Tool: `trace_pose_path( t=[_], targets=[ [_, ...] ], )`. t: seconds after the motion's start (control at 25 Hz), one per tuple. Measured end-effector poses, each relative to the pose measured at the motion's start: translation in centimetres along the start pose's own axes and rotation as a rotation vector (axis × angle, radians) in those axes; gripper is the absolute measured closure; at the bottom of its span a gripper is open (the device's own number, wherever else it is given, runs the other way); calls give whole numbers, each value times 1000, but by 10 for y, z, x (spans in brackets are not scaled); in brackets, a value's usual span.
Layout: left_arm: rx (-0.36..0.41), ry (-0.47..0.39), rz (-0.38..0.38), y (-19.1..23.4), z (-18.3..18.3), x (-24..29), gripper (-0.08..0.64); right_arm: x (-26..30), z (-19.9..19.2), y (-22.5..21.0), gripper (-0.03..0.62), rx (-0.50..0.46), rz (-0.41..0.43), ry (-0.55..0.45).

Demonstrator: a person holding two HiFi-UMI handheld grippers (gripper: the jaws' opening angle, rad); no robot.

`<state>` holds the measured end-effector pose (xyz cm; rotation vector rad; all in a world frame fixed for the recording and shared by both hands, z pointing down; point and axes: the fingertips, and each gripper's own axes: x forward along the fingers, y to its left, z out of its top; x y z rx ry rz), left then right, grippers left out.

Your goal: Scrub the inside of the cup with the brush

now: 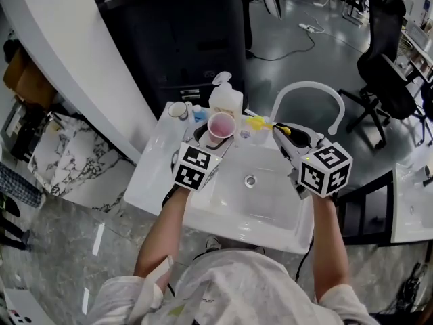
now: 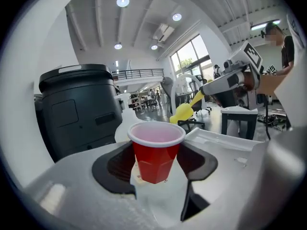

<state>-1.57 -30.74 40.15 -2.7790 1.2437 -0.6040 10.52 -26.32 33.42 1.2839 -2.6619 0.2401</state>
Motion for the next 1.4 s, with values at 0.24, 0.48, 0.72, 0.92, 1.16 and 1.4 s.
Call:
trace_pose_path(
  t=[0.24,0.48,0.72,0.92,1.16,1.4],
  targets=[
    [-106,-60,41,8,8,-13,285,-4,-2,-11,557,14,-70,-33],
    [-137,-84,82,14,12,-20,285,-9,-7,-15,557,17,-110,-56],
    [-161,-88,92,15,9,-20,283,-9,-8,-15,557,25,-134,-67],
    [-172,-86,106,19,10,-21,282,-9,-8,-17,557,35,-139,-69],
    [-168,-86,104,16,12,-22,282,-9,-9,-15,557,33,-134,-67],
    [-170,-86,103,16,11,-21,282,-10,-9,-16,557,32,-135,-65]
  ],
)
